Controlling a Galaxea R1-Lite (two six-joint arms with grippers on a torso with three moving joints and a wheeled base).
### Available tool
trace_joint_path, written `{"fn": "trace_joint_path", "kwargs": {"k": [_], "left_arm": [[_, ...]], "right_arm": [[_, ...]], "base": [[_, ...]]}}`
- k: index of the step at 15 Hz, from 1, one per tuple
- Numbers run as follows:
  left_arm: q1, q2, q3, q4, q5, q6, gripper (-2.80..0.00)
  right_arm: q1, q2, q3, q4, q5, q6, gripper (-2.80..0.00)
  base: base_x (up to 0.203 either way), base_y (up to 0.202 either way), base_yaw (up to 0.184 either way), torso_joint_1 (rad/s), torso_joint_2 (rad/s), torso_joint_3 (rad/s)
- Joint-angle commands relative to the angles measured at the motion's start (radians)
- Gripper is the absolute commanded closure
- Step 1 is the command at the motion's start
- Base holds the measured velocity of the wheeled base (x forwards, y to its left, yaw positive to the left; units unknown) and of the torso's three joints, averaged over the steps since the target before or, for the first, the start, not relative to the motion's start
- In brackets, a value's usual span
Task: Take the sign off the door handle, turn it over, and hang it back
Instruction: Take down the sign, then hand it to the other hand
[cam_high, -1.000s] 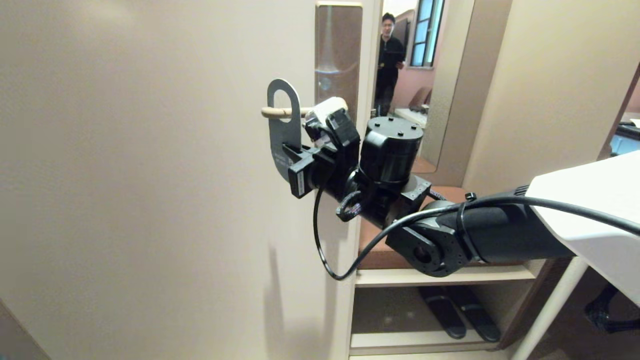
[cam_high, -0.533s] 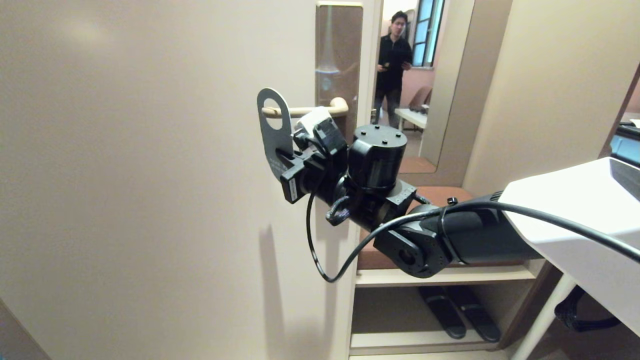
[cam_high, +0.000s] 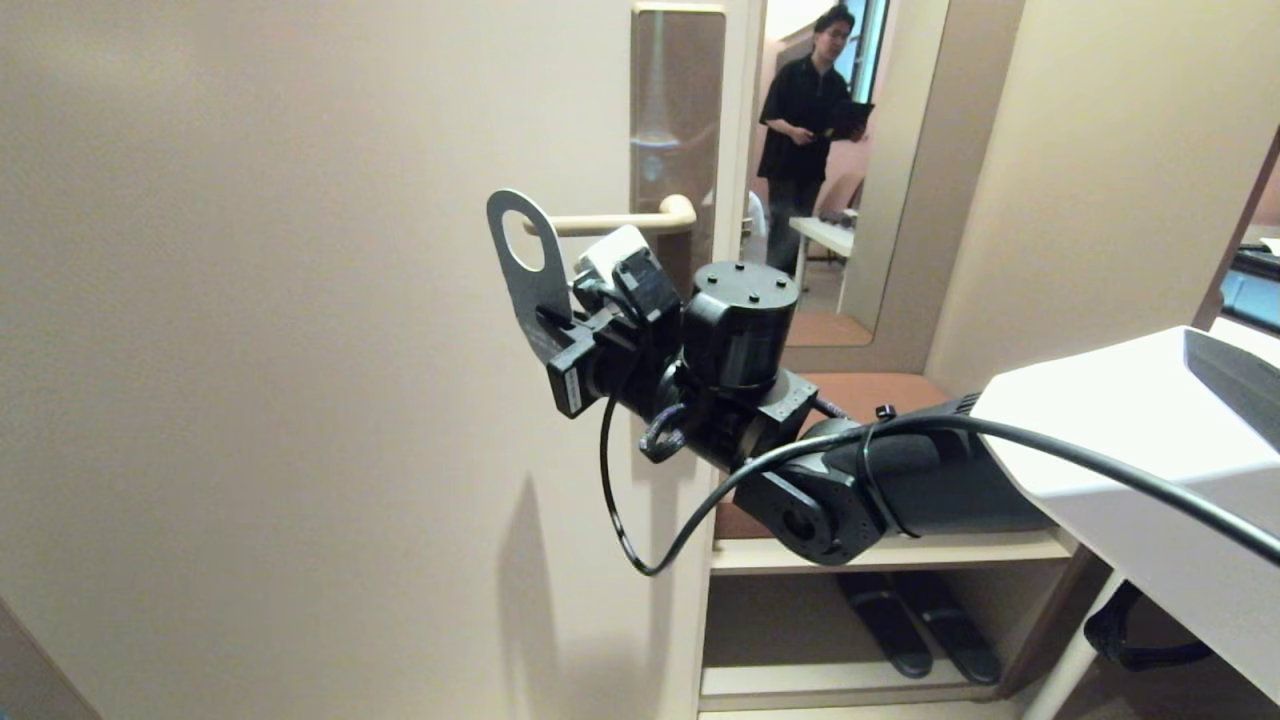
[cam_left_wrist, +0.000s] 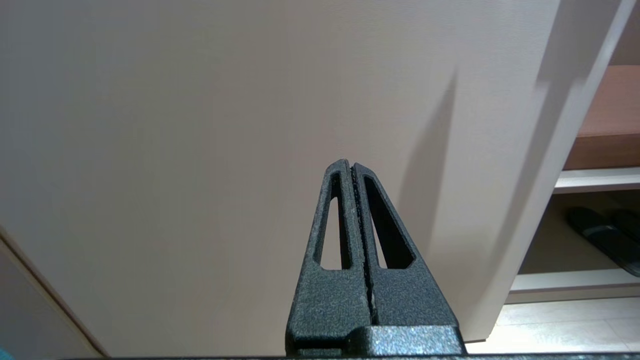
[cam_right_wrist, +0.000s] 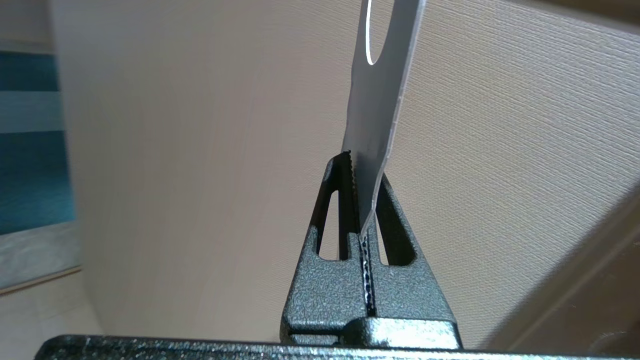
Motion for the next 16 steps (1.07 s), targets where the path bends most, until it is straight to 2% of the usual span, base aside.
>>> {"fn": "trace_joint_path", "kwargs": {"k": [1, 8, 11, 16], "left_arm": [[0.0, 0.001, 0.0, 0.0, 0.0, 0.001, 0.0], [0.0, 0.001, 0.0, 0.0, 0.001, 0.001, 0.0], [0.0, 0.001, 0.0, 0.0, -0.001, 0.001, 0.0], [0.0, 0.001, 0.0, 0.0, 0.001, 0.001, 0.0]], "right_arm": [[0.0, -0.021, 0.019, -0.004, 0.042, -0.003, 0.0], [-0.021, -0.168, 0.17, 0.011, 0.241, 0.032, 0.0], [-0.043, -0.257, 0.292, 0.039, 0.284, 0.061, 0.0], [-0.115, -0.394, 0.467, 0.06, 0.402, 0.092, 0.0]], "base": [[0.0, 0.0, 0.0, 0.0, 0.0, 0.0], [0.0, 0.0, 0.0, 0.0, 0.0, 0.0], [0.0, 0.0, 0.0, 0.0, 0.0, 0.0], [0.0, 0.0, 0.0, 0.0, 0.0, 0.0]]}}
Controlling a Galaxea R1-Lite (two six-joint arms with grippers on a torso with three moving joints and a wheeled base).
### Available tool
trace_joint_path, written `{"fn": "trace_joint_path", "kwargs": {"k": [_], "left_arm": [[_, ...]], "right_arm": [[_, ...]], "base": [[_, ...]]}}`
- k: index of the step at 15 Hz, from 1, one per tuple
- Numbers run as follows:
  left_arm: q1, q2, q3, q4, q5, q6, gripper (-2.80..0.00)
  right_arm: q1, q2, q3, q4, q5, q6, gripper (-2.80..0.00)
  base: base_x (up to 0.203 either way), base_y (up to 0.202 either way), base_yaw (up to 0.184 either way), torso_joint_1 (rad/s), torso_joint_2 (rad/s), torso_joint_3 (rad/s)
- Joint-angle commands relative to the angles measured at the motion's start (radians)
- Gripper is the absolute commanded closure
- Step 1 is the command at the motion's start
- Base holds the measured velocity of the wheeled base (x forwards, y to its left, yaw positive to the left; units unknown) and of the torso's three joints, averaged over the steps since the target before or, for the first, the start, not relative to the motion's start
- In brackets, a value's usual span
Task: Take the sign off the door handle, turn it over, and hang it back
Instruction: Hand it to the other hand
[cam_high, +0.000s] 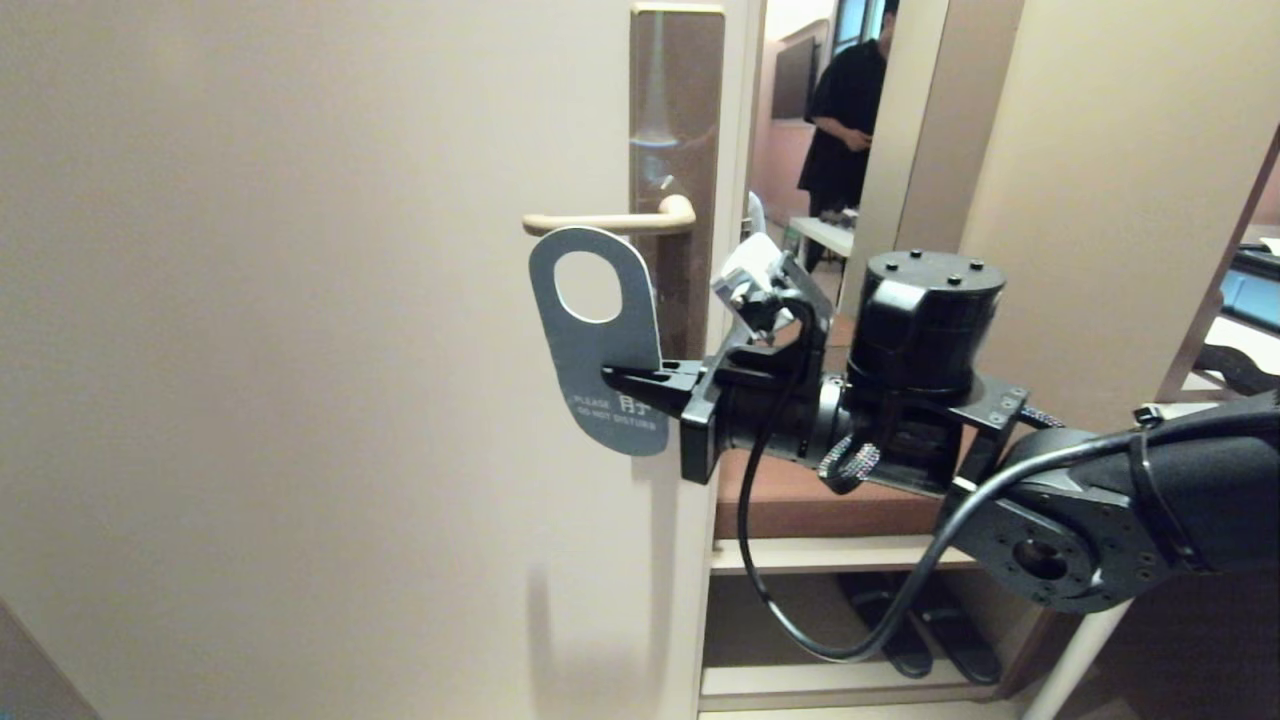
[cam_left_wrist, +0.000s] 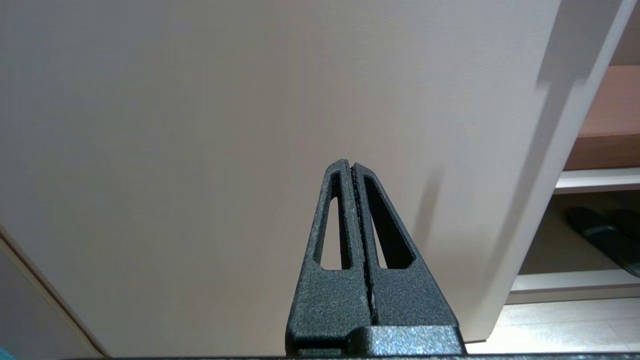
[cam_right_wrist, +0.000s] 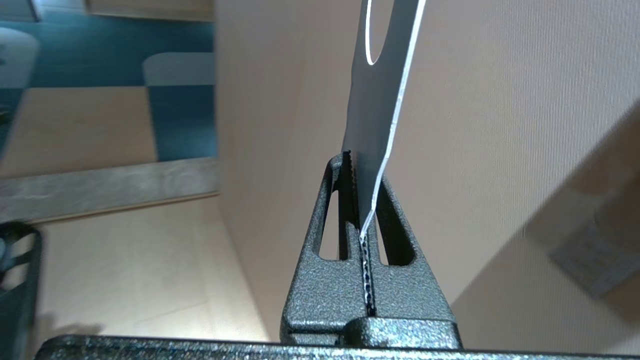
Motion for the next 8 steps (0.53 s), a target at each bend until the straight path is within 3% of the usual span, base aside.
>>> {"fn": "trace_joint_path", "kwargs": {"k": [1, 8], "left_arm": [[0.001, 0.001, 0.0, 0.0, -0.001, 0.001, 0.0], [0.0, 0.001, 0.0, 0.0, -0.001, 0.001, 0.0]], "right_arm": [[-0.027, -0.08, 0.06, -0.004, 0.038, 0.015, 0.0], [-0.053, -0.132, 0.093, -0.005, 0.049, 0.029, 0.0]], "base": [[0.0, 0.0, 0.0, 0.0, 0.0, 0.0], [0.0, 0.0, 0.0, 0.0, 0.0, 0.0]]}}
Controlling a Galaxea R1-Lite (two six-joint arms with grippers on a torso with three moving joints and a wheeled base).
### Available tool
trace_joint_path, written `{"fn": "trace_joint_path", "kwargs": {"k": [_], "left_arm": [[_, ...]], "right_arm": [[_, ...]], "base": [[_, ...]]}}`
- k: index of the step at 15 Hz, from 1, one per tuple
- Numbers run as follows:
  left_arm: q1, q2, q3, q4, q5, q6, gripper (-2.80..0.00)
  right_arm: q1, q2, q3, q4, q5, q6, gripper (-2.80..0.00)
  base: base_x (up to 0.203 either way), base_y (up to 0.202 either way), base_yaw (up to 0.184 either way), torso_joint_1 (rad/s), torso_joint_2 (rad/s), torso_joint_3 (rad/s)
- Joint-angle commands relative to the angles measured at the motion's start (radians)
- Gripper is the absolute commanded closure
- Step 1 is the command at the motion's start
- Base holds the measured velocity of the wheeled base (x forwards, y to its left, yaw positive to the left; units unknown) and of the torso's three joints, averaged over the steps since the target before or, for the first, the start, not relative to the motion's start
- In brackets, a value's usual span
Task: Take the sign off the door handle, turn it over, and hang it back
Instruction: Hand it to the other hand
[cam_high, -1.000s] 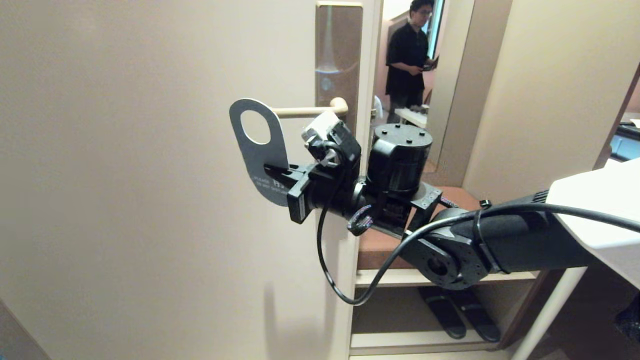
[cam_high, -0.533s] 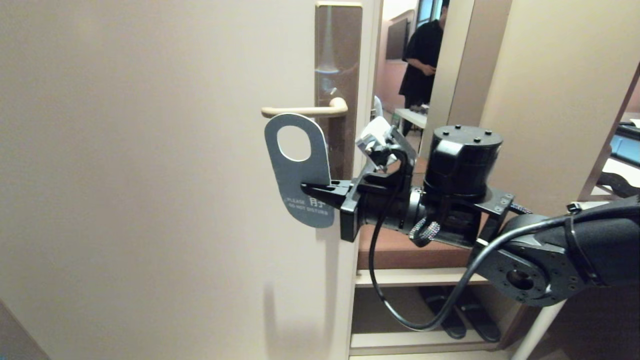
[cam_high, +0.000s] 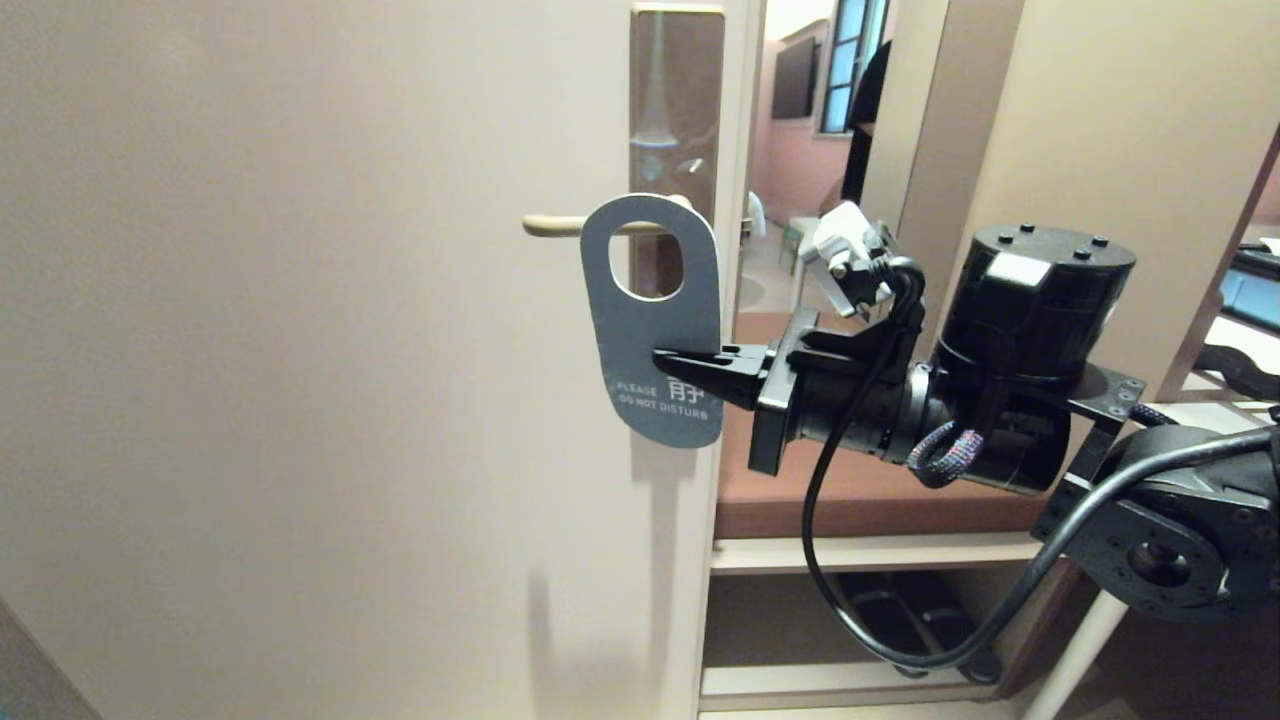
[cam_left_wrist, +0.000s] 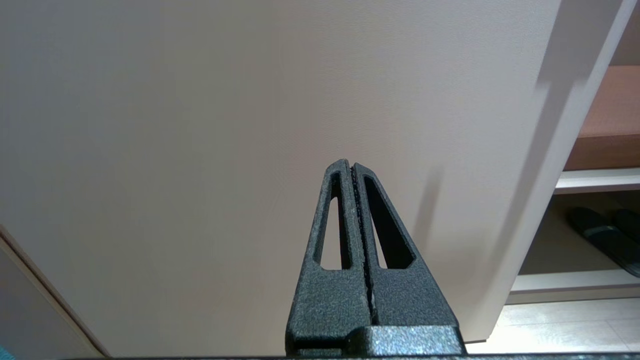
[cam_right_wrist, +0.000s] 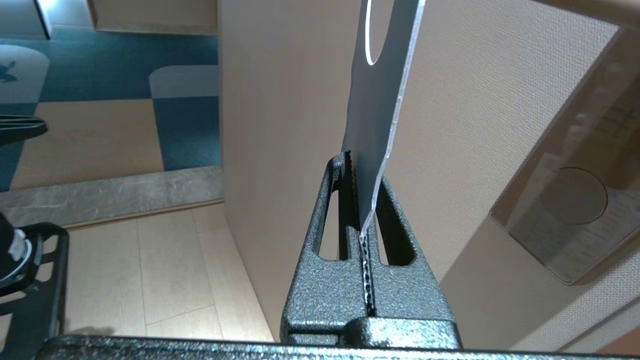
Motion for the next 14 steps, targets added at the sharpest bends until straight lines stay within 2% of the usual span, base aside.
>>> {"fn": "trace_joint_path", "kwargs": {"k": [1, 7, 14], "left_arm": [[0.0, 0.001, 0.0, 0.0, 0.001, 0.001, 0.0], [0.0, 0.001, 0.0, 0.0, 0.001, 0.001, 0.0], [0.0, 0.001, 0.0, 0.0, 0.001, 0.001, 0.0]], "right_arm": [[-0.003, -0.028, 0.019, -0.005, 0.003, 0.0, 0.0], [-0.051, -0.076, 0.082, -0.007, 0.004, -0.001, 0.0], [-0.144, -0.224, 0.252, -0.008, -0.003, -0.009, 0.0]], "base": [[0.0, 0.0, 0.0, 0.0, 0.0, 0.0], [0.0, 0.0, 0.0, 0.0, 0.0, 0.0], [0.0, 0.0, 0.0, 0.0, 0.0, 0.0]]}}
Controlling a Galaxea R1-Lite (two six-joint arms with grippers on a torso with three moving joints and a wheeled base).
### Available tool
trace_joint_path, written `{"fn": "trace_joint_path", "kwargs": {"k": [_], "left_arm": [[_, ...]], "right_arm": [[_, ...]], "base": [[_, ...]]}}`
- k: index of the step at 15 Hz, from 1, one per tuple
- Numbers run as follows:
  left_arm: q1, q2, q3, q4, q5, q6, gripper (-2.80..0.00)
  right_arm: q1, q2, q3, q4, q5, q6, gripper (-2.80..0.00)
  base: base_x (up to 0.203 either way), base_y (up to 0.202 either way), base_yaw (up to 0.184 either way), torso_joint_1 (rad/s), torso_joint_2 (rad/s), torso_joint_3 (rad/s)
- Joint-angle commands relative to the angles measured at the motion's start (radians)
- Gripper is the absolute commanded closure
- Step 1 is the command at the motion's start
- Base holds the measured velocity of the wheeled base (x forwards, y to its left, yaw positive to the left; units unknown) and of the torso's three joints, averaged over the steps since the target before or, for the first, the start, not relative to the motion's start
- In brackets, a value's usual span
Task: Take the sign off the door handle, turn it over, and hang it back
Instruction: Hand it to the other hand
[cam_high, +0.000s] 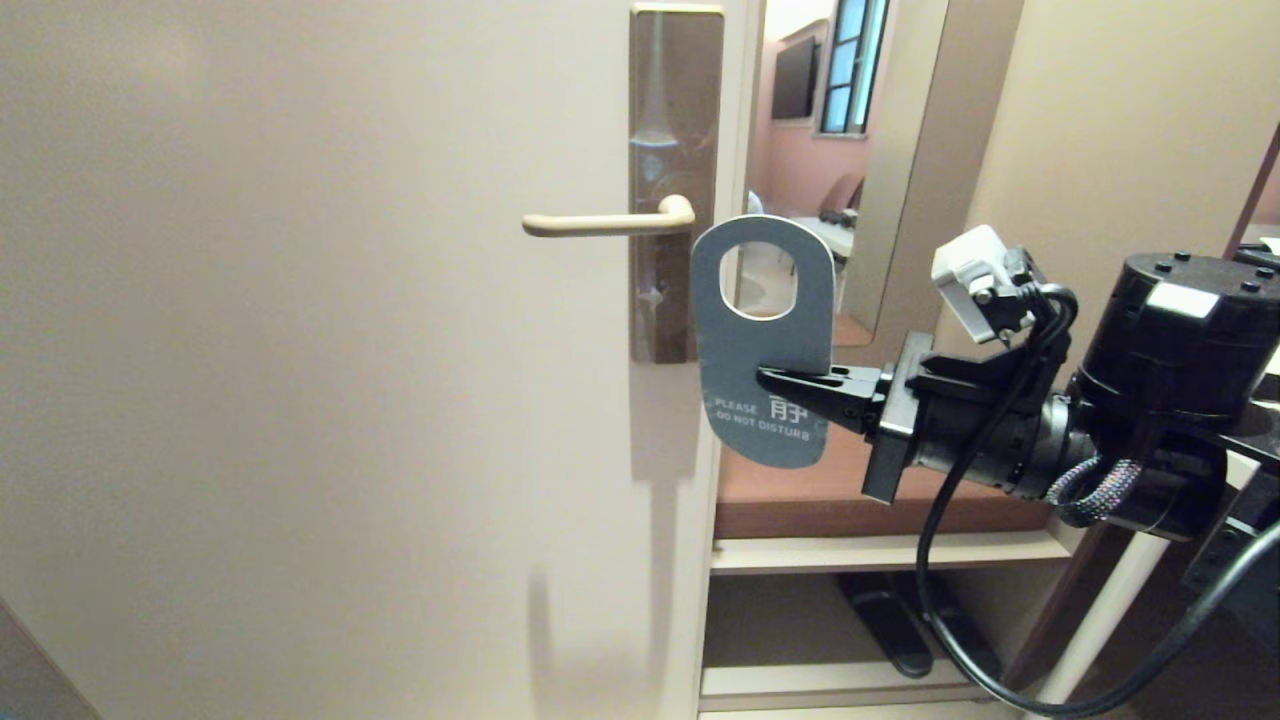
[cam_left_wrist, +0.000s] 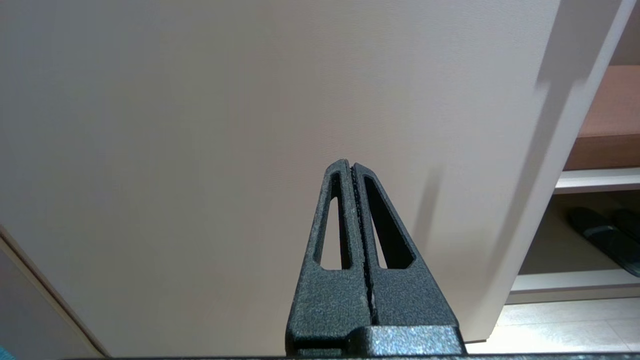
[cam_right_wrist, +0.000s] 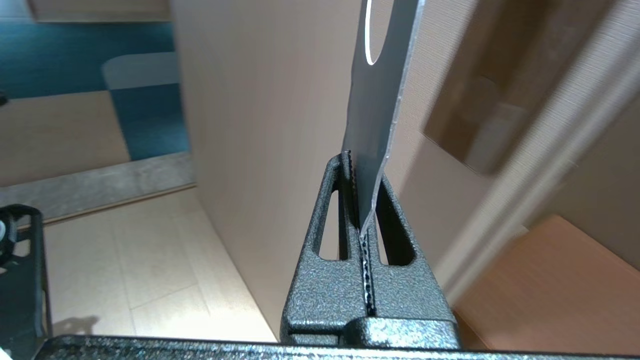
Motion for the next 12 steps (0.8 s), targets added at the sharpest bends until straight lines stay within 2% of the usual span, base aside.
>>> {"fn": "trace_joint_path", "kwargs": {"k": [1, 4, 8, 11, 12], "left_arm": [[0.0, 0.001, 0.0, 0.0, 0.001, 0.0, 0.0], [0.001, 0.001, 0.0, 0.0, 0.001, 0.0, 0.0], [0.001, 0.001, 0.0, 0.0, 0.001, 0.0, 0.0], [0.0, 0.001, 0.0, 0.0, 0.001, 0.0, 0.0], [0.0, 0.001, 0.0, 0.0, 0.001, 0.0, 0.0]], "right_arm": [[-0.039, -0.081, 0.056, -0.005, 0.002, -0.004, 0.0], [-0.109, -0.161, 0.133, -0.005, -0.019, -0.015, 0.0], [-0.185, -0.28, 0.242, -0.011, -0.119, -0.058, 0.0], [-0.203, -0.408, 0.391, -0.012, -0.17, -0.065, 0.0], [-0.235, -0.46, 0.439, -0.01, -0.175, -0.066, 0.0]], "base": [[0.0, 0.0, 0.0, 0.0, 0.0, 0.0], [0.0, 0.0, 0.0, 0.0, 0.0, 0.0], [0.0, 0.0, 0.0, 0.0, 0.0, 0.0], [0.0, 0.0, 0.0, 0.0, 0.0, 0.0], [0.0, 0.0, 0.0, 0.0, 0.0, 0.0]]}}
